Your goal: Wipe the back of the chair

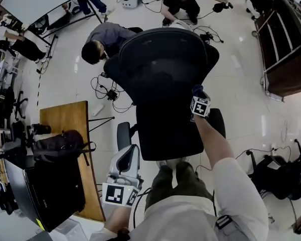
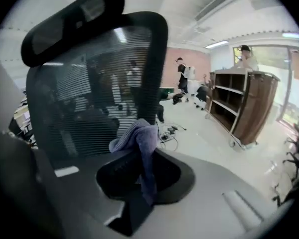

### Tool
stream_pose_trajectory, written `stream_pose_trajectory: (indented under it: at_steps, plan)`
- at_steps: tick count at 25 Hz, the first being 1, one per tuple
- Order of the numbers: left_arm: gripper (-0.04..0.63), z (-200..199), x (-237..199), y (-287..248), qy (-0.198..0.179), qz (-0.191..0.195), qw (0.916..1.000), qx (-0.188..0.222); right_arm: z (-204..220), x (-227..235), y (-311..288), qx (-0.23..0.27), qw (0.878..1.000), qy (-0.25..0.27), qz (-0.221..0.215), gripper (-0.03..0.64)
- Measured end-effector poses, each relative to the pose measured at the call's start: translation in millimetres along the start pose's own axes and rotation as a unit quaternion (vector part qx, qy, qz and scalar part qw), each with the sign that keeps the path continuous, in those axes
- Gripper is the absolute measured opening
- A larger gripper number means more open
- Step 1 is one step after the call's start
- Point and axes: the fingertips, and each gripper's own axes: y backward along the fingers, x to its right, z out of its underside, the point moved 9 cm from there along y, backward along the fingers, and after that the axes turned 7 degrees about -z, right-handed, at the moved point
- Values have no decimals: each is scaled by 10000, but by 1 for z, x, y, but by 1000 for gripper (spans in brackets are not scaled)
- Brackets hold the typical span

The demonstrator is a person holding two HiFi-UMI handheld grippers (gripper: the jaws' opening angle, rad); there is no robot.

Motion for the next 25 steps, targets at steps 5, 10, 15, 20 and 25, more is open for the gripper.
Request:
stream_pose_trajectory:
  at_steps: [5, 10, 15, 20, 25]
  plan:
    - [52, 17, 25, -20, 121, 386, 9991, -151, -19, 15, 10, 275, 9992, -229, -169, 49]
    - [52, 17, 16, -9, 76, 166, 9997, -165, 4, -83, 24, 371, 9924, 394, -1108, 51]
    - [52, 28, -12, 10, 105, -323, 9994, -68, 82, -219, -10, -234, 9688, 1368, -2055, 51]
    - [52, 70, -55, 23, 182, -817, 9965, -66, 101, -300, -77, -142, 9527, 1893, -2374, 51]
    - [52, 97, -87, 32, 287, -1090, 9933, -236, 112, -295, -111, -492, 9615, 1641, -2149, 51]
